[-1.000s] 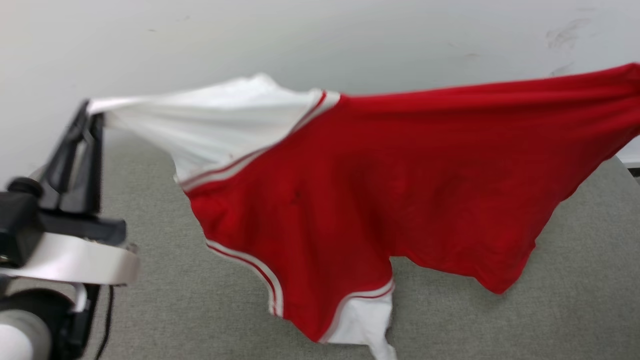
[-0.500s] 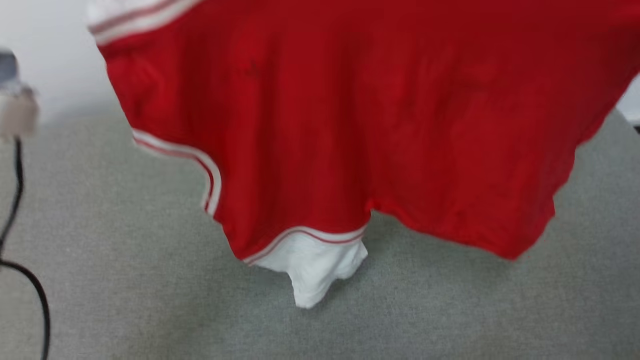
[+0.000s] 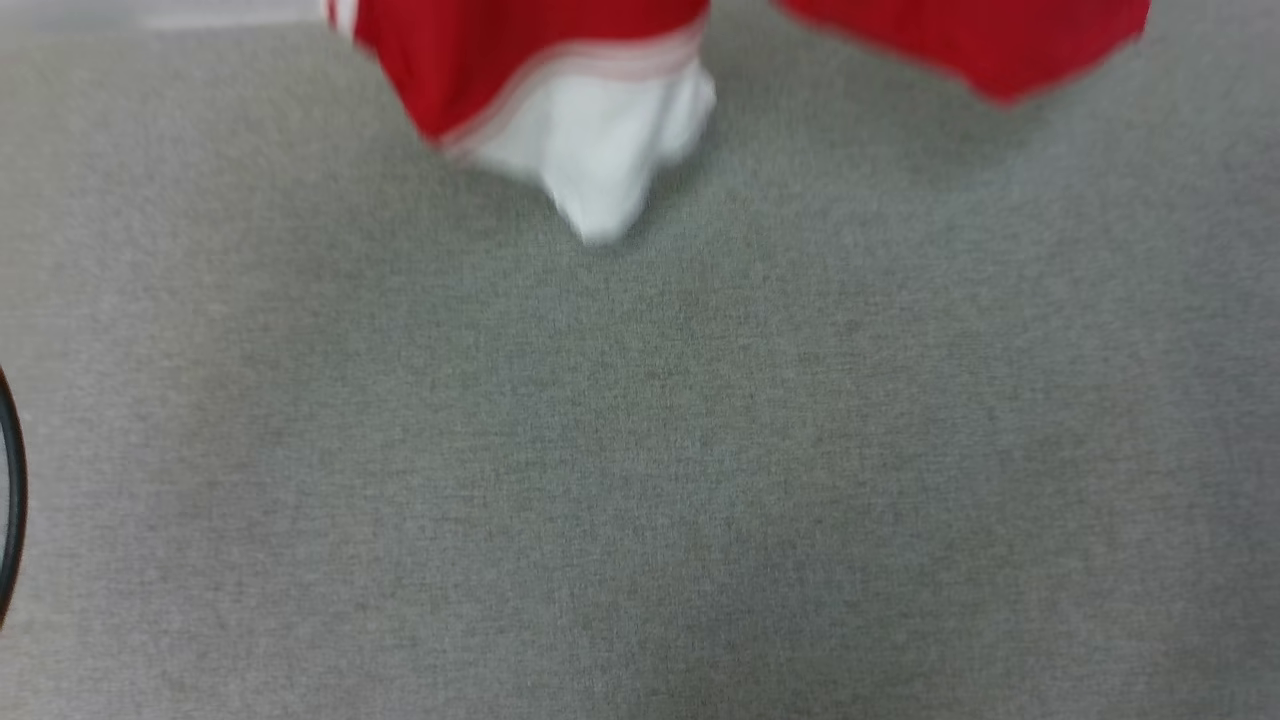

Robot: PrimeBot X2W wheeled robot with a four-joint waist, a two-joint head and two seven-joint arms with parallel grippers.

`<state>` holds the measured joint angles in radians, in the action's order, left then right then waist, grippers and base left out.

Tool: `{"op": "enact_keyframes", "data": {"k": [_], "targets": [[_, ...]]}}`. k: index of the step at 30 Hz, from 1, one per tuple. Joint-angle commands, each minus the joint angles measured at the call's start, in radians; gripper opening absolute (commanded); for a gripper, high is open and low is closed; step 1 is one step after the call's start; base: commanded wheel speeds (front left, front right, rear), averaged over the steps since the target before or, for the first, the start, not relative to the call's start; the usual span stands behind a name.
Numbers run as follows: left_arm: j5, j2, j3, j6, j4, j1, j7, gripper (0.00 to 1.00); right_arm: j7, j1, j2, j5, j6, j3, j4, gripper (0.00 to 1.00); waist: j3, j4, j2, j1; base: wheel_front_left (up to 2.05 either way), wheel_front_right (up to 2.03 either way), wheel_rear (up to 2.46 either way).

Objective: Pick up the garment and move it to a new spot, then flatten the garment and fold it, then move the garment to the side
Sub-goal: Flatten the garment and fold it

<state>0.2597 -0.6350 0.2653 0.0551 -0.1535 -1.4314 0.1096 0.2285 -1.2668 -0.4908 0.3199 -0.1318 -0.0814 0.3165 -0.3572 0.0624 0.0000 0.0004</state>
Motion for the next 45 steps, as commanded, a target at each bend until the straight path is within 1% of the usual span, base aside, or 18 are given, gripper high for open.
{"op": "enact_keyframes", "data": {"k": [1,6,11,14,19,25,31,38,39,42,45], "targets": [[-0.009,0.009,0.002,-0.001,-0.039,-0.038,-0.016,0.00,-0.021,-0.039,0.006,-0.011,0.002,-0.006,0.036,0.00,-0.064,-0.001,0.0000,-0.0004,0.00,0.00,0.00],[-0.042,0.074,0.025,-0.012,-0.244,-0.224,-0.113,0.00,-0.136,-0.223,0.049,-0.051,0.002,-0.037,0.230,0.00,-0.132,-0.005,0.0000,-0.0004,0.00,0.00,0.00],[-0.072,0.129,0.050,-0.023,-0.422,-0.350,-0.207,0.00,-0.233,-0.353,0.087,-0.100,0.002,-0.032,0.419,0.00,-0.196,-0.009,0.0000,-0.0004,0.00,0.00,0.00],[-0.072,0.163,0.063,-0.027,-0.509,-0.370,-0.263,0.00,-0.286,-0.391,0.112,-0.118,0.002,-0.029,0.518,0.00,-0.224,-0.017,0.0000,-0.0004,0.00,0.00,0.00],[-0.059,0.226,0.086,-0.024,-0.607,-0.311,-0.337,0.00,-0.363,-0.377,0.148,-0.137,0.002,-0.054,0.644,0.00,-0.243,-0.036,0.0000,-0.0004,0.00,0.00,0.00],[-0.037,0.296,0.107,-0.024,-0.626,-0.164,-0.371,0.00,-0.425,-0.297,0.165,-0.119,0.002,-0.093,0.754,0.00,-0.210,-0.063,0.0000,-0.0004,0.00,0.00,0.00],[-0.013,0.338,0.110,-0.017,-0.567,0.066,-0.376,0.00,-0.461,-0.153,0.162,-0.067,0.002,-0.143,0.812,0.00,-0.115,-0.081,0.0000,-0.0004,0.00,0.00,0.00],[0.033,0.366,0.118,-0.003,-0.504,0.419,-0.377,0.00,-0.481,0.114,0.170,0.034,0.002,-0.218,0.830,0.00,0.054,-0.093,0.0000,-0.0004,0.00,0.00,0.00],[0.033,0.366,0.118,-0.003,-0.504,0.419,-0.377,0.00,-0.481,0.114,0.170,0.034,0.002,-0.218,0.830,0.00,0.054,-0.093,0.0000,-0.0004,0.00,0.00,0.00],[0.047,0.371,0.143,0.012,-0.510,0.570,-0.377,0.00,-0.482,0.238,0.168,0.082,0.002,-0.256,0.825,0.00,0.128,-0.097,0.0000,-0.0004,0.00,0.00,0.00],[0.071,0.363,0.158,0.023,-0.510,0.710,-0.371,0.00,-0.462,0.349,0.163,0.138,0.002,-0.289,0.813,0.00,0.189,-0.095,0.0000,-0.0004,0.00,0.00,0.00]]}}
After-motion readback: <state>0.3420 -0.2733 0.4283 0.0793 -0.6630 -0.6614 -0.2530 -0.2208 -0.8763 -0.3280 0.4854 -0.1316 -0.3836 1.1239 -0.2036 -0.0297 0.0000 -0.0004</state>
